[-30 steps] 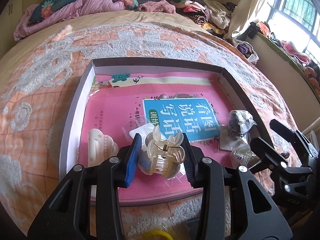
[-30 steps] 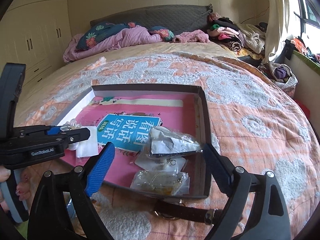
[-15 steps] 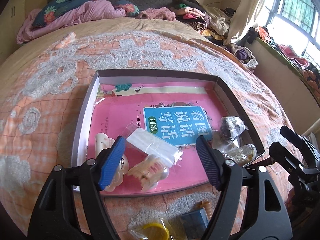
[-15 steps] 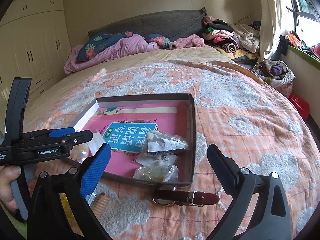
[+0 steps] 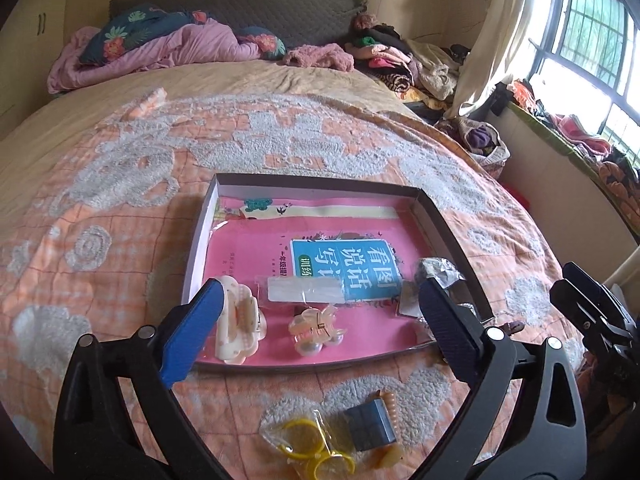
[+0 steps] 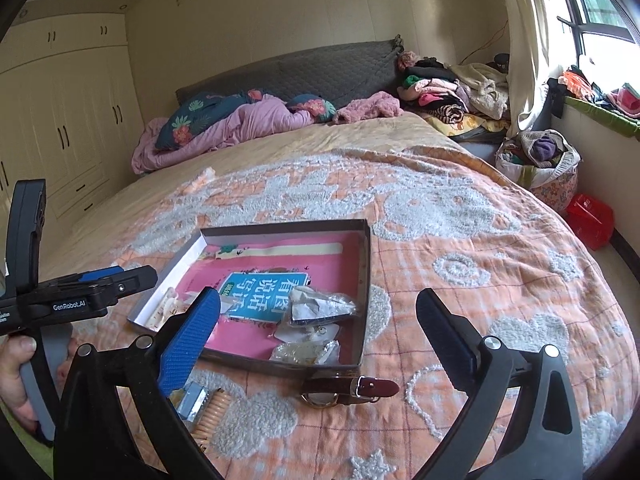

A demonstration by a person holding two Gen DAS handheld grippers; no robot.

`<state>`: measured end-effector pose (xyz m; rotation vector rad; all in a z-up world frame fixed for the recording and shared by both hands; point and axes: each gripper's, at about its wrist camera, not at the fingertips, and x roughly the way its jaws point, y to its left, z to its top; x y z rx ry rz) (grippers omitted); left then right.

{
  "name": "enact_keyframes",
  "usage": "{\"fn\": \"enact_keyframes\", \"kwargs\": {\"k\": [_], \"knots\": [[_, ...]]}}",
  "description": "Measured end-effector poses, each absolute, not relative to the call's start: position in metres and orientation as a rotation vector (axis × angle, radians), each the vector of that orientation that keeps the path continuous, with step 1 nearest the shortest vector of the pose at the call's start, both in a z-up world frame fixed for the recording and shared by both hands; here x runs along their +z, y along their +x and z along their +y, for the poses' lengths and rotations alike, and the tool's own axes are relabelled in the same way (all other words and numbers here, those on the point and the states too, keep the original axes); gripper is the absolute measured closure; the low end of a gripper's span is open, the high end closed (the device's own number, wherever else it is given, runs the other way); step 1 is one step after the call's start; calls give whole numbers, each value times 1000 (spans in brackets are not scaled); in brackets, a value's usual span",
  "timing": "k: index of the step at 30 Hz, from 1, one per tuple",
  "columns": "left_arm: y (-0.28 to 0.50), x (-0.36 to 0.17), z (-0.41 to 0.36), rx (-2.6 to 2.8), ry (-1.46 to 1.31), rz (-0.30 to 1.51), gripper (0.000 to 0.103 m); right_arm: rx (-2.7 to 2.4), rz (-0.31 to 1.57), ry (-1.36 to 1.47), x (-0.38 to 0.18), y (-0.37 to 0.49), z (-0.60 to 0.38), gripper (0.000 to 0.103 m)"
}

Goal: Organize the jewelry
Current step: 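Withdraw both open tools from the box back over the loose items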

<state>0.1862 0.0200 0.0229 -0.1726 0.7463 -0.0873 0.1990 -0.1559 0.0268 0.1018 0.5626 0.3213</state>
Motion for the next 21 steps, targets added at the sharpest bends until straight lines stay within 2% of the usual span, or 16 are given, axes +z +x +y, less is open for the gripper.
{"fn": "enact_keyframes", "kwargs": {"k": [21], "knots": [[141, 43, 35, -60, -194, 706, 11, 345, 494, 103, 58, 160, -167, 5]]}}
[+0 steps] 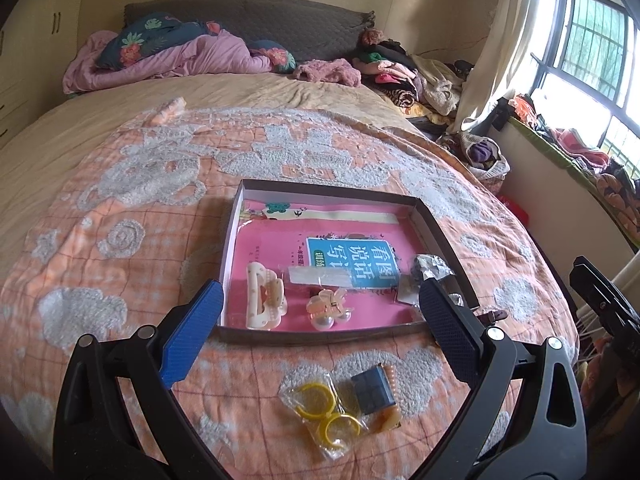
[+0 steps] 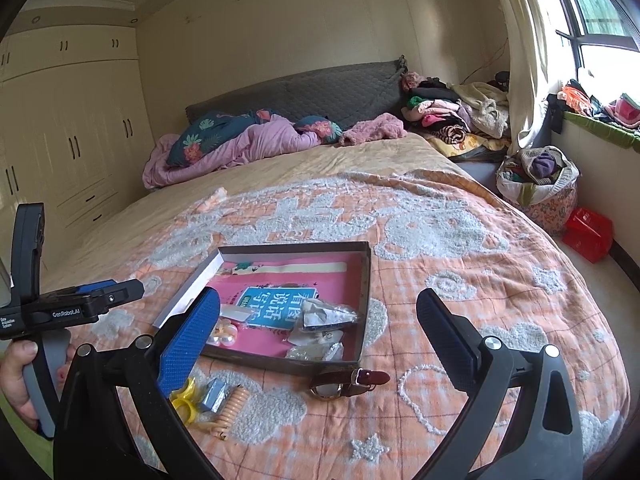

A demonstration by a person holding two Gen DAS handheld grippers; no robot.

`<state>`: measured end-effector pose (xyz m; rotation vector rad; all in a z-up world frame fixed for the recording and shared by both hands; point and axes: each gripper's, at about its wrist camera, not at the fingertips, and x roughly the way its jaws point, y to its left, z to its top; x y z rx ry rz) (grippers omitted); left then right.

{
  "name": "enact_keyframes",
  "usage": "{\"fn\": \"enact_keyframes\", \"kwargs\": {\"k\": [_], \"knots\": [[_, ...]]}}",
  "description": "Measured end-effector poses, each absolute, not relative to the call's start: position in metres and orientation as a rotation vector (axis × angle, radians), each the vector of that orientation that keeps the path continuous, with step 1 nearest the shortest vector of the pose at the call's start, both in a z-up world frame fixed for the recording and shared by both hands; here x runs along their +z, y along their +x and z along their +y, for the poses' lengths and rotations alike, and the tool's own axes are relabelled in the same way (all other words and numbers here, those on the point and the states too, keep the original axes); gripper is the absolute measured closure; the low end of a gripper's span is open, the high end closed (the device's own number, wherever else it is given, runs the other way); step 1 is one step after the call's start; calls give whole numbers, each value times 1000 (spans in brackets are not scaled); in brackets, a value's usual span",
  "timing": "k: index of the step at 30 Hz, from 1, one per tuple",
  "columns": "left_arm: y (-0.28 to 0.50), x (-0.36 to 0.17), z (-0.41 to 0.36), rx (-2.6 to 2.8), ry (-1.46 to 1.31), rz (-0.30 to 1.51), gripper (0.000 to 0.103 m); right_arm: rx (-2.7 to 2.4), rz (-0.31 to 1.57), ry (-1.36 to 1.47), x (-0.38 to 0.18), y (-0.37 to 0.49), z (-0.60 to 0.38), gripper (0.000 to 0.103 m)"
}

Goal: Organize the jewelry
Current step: 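Withdraw both open tools from the box back over the loose items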

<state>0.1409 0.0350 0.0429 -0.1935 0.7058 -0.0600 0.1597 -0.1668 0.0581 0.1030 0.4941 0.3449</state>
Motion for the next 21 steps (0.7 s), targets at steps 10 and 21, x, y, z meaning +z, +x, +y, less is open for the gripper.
{"fn": "enact_keyframes", "kwargs": {"k": [10, 21], "knots": [[120, 41, 36, -46, -167, 710, 11, 393, 505, 77, 60, 144, -154, 5], [103, 26, 34, -41, -148, 750, 11, 452, 569, 44, 44, 133, -136, 5]]}}
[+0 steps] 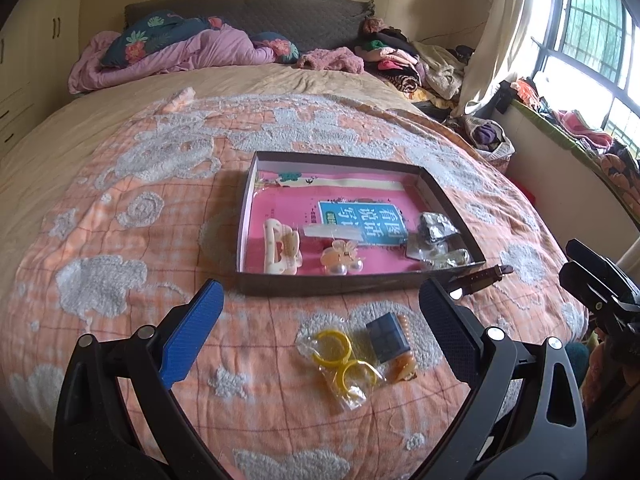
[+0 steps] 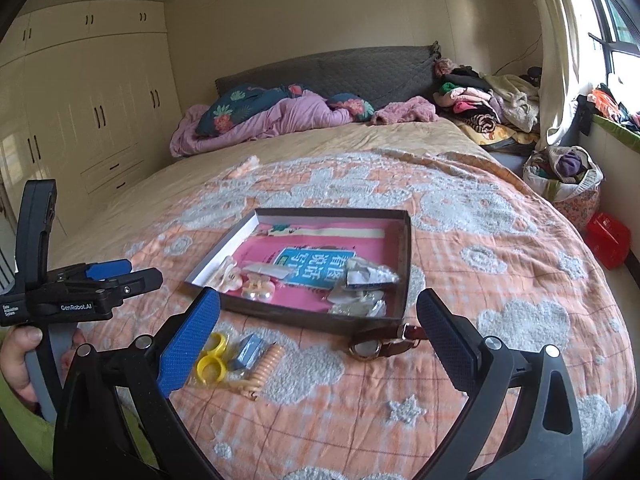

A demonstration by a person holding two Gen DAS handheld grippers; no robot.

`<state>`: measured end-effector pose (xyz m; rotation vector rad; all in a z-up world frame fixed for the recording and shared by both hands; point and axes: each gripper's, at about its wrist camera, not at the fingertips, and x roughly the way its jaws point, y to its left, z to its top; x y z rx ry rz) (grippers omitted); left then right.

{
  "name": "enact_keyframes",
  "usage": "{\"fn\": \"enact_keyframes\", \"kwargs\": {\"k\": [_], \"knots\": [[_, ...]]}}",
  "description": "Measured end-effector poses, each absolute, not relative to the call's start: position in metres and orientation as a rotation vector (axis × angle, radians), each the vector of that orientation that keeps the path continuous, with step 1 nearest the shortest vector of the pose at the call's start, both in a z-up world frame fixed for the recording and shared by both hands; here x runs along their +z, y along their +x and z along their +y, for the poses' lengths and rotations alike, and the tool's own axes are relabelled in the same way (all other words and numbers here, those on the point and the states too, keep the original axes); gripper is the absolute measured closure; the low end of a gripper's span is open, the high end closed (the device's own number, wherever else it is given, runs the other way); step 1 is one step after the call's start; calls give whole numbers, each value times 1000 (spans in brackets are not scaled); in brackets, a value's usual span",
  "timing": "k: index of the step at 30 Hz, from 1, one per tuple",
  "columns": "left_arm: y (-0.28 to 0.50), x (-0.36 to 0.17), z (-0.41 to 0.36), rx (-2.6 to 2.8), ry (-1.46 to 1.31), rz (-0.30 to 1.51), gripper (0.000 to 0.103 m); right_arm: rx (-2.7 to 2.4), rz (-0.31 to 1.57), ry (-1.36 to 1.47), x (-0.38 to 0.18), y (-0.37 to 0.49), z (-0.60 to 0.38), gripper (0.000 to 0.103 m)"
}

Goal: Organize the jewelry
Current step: 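Withdraw both open tools from the box back over the loose items, then grasp yellow ring packet with left tool while right tool grasps coiled hair tie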

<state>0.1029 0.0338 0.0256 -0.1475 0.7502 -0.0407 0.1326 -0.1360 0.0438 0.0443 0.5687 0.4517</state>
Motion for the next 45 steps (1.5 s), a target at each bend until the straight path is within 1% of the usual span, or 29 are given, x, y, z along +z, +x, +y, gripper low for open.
{"fn": "enact_keyframes", "kwargs": {"k": [20, 32, 34, 36, 39, 42, 45], "knots": [[91, -4, 32, -21, -126, 819, 11, 508, 684, 9, 7, 126, -115, 5], [85, -29, 41, -3, -130, 881, 11, 533, 811, -6, -36, 138, -97, 5], [83, -34, 43, -4, -133, 895, 11, 545, 823, -10, -41, 140, -94, 10], [82, -39, 43, -6, -137, 908, 11, 557, 845, -28, -49, 142, -88, 19], [79, -44, 43, -21, -146, 919, 12, 578, 881, -27, -60, 145, -81, 26], [78, -47, 42, -33, -145, 933, 12, 604, 898, -20, -66, 146, -76, 28], [78, -51, 42, -52, -164, 948, 20, 628, 912, -6, -70, 148, -72, 32]]}}
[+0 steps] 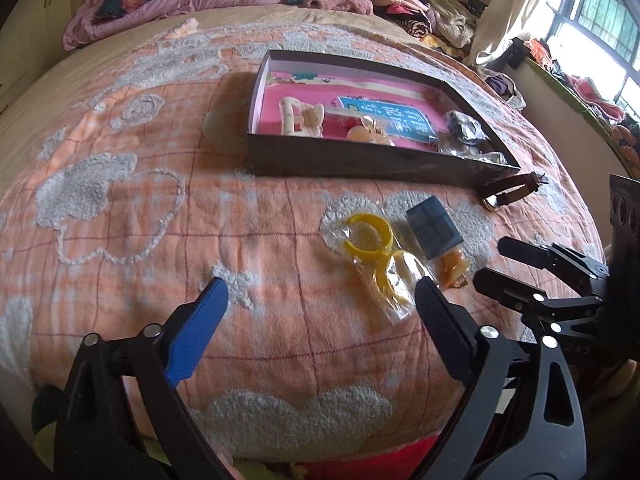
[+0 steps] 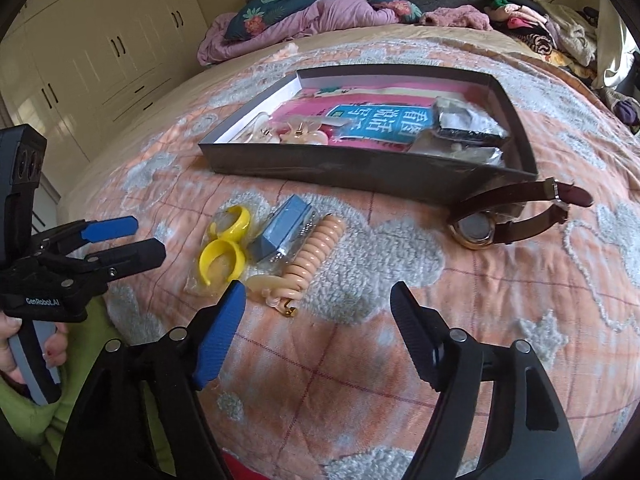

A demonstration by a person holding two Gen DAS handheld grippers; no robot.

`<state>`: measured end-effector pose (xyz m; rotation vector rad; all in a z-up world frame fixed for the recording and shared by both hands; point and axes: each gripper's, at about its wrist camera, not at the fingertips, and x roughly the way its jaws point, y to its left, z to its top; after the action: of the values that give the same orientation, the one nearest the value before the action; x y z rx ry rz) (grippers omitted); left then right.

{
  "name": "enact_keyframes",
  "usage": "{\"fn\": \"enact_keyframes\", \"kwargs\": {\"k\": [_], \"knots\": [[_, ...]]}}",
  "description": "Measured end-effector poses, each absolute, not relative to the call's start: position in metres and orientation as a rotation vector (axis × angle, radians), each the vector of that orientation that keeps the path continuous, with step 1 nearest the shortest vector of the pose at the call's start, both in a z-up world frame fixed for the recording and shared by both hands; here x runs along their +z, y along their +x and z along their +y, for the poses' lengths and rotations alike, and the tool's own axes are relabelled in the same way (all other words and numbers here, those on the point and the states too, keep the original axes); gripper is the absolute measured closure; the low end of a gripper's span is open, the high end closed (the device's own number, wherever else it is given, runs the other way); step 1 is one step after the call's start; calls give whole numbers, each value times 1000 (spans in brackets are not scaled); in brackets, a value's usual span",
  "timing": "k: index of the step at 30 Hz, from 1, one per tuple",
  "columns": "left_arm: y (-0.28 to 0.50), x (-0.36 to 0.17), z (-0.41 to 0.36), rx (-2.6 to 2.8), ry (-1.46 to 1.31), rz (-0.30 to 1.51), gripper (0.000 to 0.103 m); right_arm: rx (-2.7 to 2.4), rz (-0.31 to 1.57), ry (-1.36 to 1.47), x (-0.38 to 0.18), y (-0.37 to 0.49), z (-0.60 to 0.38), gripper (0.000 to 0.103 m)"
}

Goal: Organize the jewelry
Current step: 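Grasp yellow ring packet with left tool while right tool grasps coiled hair tie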

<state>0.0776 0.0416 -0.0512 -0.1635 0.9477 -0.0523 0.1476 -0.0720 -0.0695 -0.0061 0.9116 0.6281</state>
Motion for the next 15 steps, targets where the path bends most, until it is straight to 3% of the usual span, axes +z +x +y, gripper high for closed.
{"fn": "enact_keyframes", "kwargs": {"k": [4, 11, 15], "knots": [[78, -55, 42, -77, -184, 962, 28, 663, 940, 21, -76, 152, -67, 37], [83, -62, 38, -113, -213, 987, 30, 686, 965, 53, -83, 165, -60, 48], [90, -68, 30, -145, -219, 1004, 30, 660, 940, -5, -83, 165, -58, 62]]}}
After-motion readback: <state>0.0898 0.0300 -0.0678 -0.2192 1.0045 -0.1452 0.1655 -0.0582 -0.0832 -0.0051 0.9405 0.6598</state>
